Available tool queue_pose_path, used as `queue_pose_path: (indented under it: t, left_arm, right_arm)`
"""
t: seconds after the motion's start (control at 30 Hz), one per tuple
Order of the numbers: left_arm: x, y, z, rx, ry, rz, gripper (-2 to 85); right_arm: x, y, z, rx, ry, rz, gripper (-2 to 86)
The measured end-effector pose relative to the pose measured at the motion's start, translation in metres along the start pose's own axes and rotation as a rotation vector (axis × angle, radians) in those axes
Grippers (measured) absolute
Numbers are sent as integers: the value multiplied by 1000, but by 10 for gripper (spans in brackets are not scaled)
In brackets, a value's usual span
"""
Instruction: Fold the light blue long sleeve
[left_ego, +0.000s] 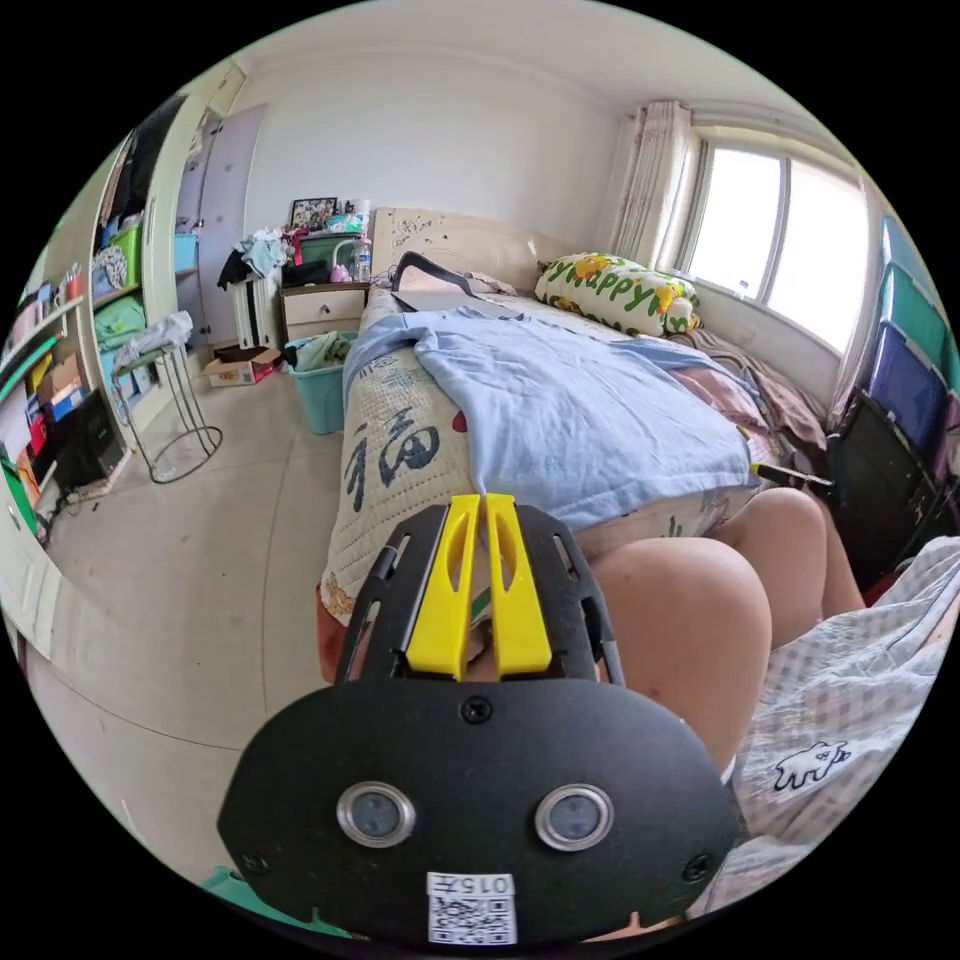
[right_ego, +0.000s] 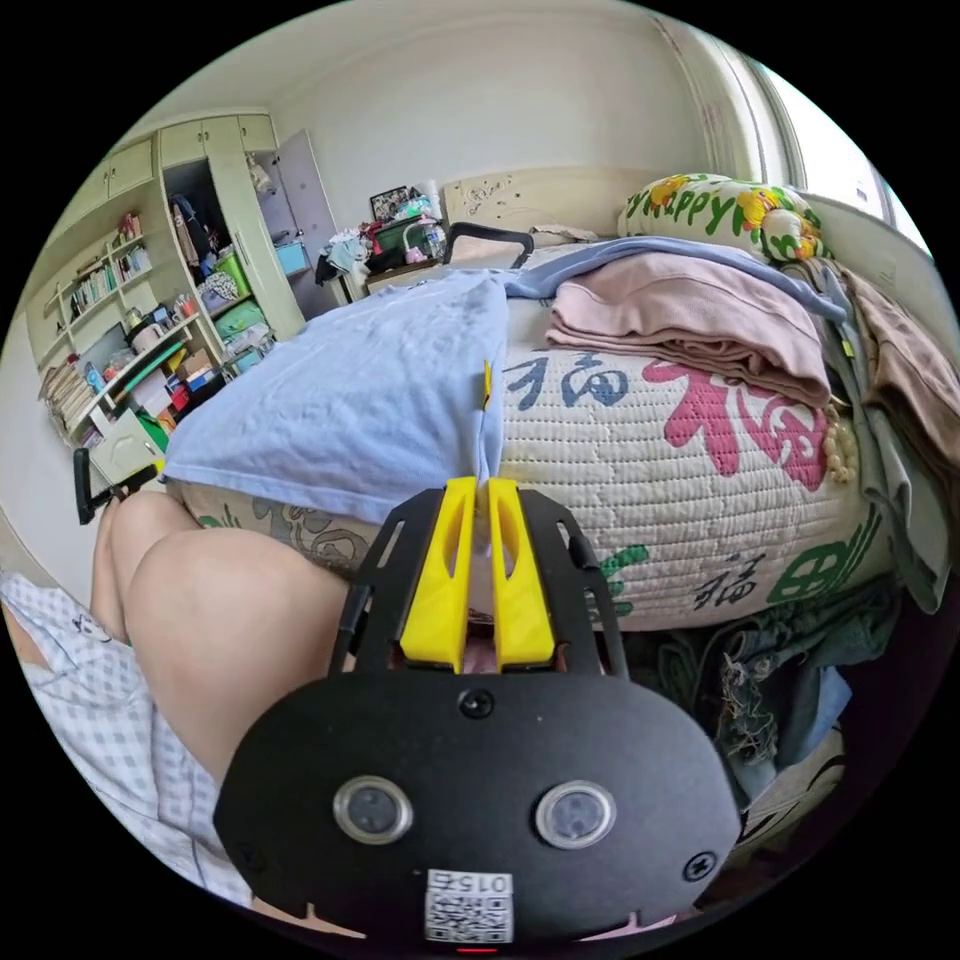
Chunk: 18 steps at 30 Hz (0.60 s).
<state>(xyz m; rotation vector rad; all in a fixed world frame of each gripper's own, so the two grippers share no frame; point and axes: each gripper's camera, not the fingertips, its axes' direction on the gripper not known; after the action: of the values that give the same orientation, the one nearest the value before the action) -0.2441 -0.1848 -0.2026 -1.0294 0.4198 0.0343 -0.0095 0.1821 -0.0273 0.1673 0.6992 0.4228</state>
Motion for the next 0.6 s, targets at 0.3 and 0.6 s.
queue_pose_path:
  t: [0.3, 0.6]
  left_arm:
    - [4, 11, 2, 41, 17, -14, -2]
    - [-3, 16, 5, 39, 47, 22, 0]
  right_arm:
    - [-68, -4, 19, -25, 346, -152, 13]
    - [-43, -1, 5, 56, 159, -32, 15]
